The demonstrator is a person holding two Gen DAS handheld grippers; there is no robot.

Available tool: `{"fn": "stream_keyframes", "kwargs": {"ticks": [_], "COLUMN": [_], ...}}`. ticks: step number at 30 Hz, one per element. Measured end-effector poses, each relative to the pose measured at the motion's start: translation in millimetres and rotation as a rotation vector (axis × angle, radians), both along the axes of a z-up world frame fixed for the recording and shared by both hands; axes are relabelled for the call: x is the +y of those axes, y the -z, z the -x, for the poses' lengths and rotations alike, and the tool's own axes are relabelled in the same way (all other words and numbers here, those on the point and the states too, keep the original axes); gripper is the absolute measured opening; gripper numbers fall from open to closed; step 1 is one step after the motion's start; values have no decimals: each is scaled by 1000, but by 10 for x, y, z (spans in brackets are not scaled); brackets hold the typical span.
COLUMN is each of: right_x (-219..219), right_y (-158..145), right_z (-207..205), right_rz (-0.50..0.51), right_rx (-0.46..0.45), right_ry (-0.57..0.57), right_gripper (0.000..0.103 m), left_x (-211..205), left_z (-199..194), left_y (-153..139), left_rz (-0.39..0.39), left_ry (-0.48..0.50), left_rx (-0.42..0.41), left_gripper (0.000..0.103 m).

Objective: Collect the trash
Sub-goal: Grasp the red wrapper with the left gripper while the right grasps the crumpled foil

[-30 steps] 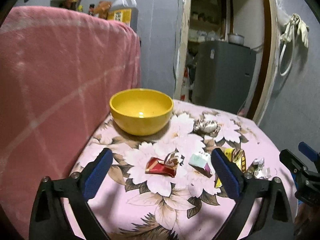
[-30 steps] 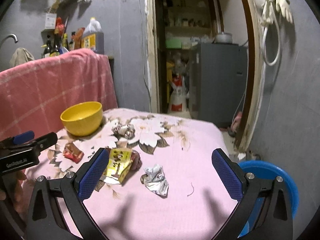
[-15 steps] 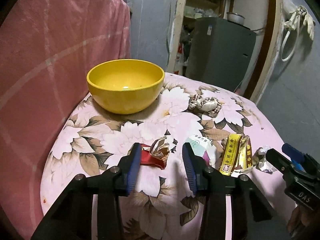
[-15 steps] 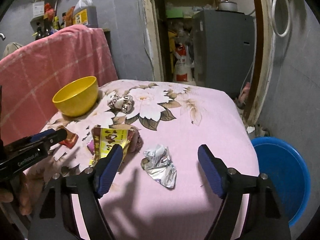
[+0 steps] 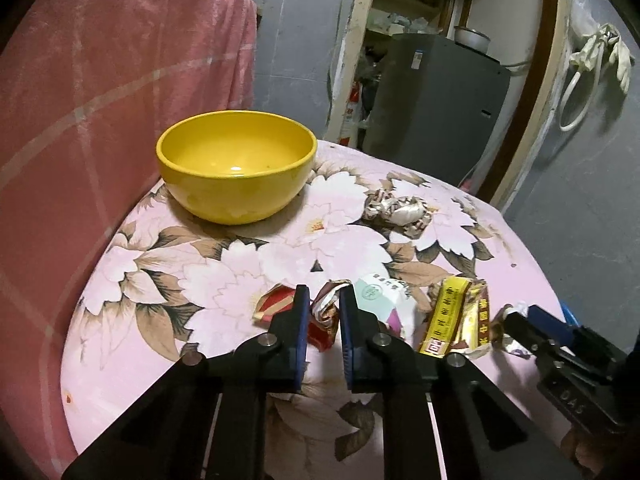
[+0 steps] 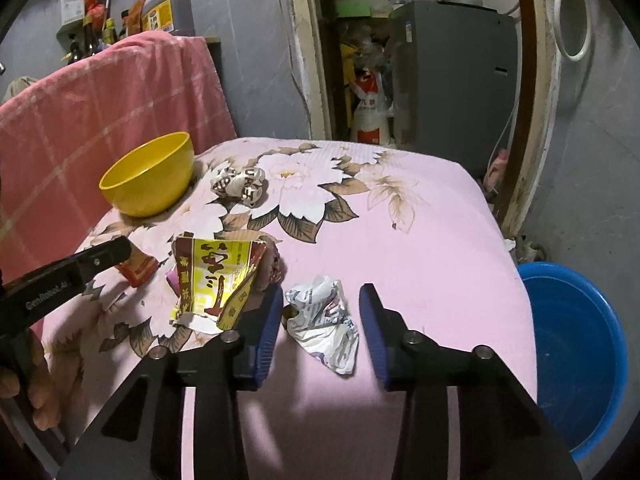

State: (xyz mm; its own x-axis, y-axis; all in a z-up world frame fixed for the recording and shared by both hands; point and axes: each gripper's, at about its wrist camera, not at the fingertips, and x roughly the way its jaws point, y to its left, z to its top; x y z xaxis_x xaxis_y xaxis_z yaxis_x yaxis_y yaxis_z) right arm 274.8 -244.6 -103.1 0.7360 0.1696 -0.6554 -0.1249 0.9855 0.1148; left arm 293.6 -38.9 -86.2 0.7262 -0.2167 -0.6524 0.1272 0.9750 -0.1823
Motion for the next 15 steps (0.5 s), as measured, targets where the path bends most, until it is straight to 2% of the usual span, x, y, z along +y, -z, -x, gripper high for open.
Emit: {"fn": "stream_keyframes", "kwargs": {"ticks": [2,7,15], "right_x": [5,-21,-103], "right_y": [22,8,-136], "right_z": [-17,23,216], "right_rz": [-5,-22,-70], "right_rx": [15,8,-69], "right_ry": [-7,-13,-21], "right_gripper": [28,19,17], "left_x": [-17,-49,-158], "left_z": [13,61,256], "left_y": [-7,-51,-227], "left_rz": [10,30,55], "left_ry": [5,14,48], "left_rx": [0,-7,-78], "left_gripper": [11,11,11]}}
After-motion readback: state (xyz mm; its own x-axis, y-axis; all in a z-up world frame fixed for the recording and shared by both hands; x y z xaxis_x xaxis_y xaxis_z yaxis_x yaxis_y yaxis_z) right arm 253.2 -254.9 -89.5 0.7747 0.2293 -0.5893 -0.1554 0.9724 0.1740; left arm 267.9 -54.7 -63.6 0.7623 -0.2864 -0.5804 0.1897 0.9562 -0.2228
